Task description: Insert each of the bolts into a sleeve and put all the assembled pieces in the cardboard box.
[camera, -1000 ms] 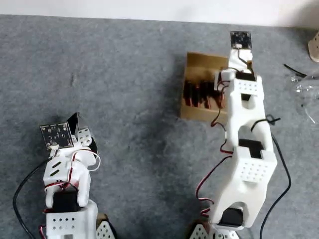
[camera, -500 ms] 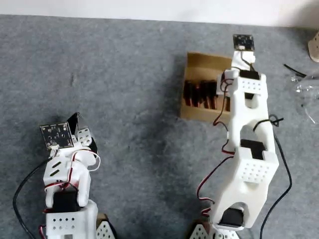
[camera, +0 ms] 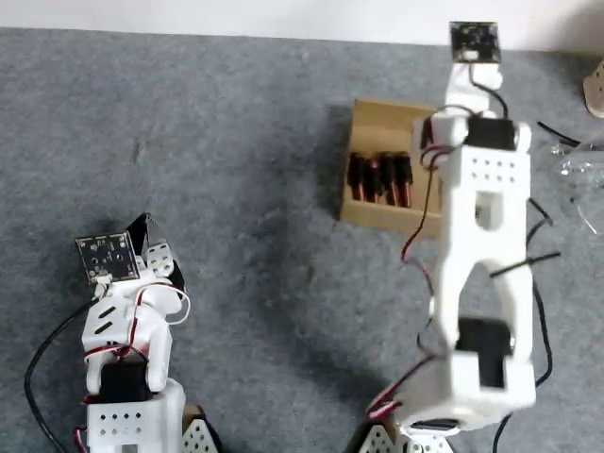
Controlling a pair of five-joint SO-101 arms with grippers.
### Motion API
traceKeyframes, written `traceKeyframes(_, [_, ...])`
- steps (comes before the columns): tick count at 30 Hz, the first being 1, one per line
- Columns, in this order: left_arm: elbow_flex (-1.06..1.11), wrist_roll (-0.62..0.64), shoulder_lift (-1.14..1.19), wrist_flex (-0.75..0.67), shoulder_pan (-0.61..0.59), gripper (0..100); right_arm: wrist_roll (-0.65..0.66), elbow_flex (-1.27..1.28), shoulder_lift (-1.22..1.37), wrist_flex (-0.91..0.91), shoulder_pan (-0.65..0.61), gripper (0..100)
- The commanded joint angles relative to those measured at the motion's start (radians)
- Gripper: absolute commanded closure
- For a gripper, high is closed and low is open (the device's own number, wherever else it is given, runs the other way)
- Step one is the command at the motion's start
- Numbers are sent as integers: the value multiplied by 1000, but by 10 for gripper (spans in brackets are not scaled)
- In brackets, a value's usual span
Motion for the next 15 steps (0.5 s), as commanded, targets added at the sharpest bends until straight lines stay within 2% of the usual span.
traceKeyframes(1, [21, -6, -2, -3, -5, 989, -28, 180, -217, -38, -61, 724])
traceKeyframes(15, [21, -6, -2, -3, -5, 989, -21, 1184, -943, -521, -99, 724])
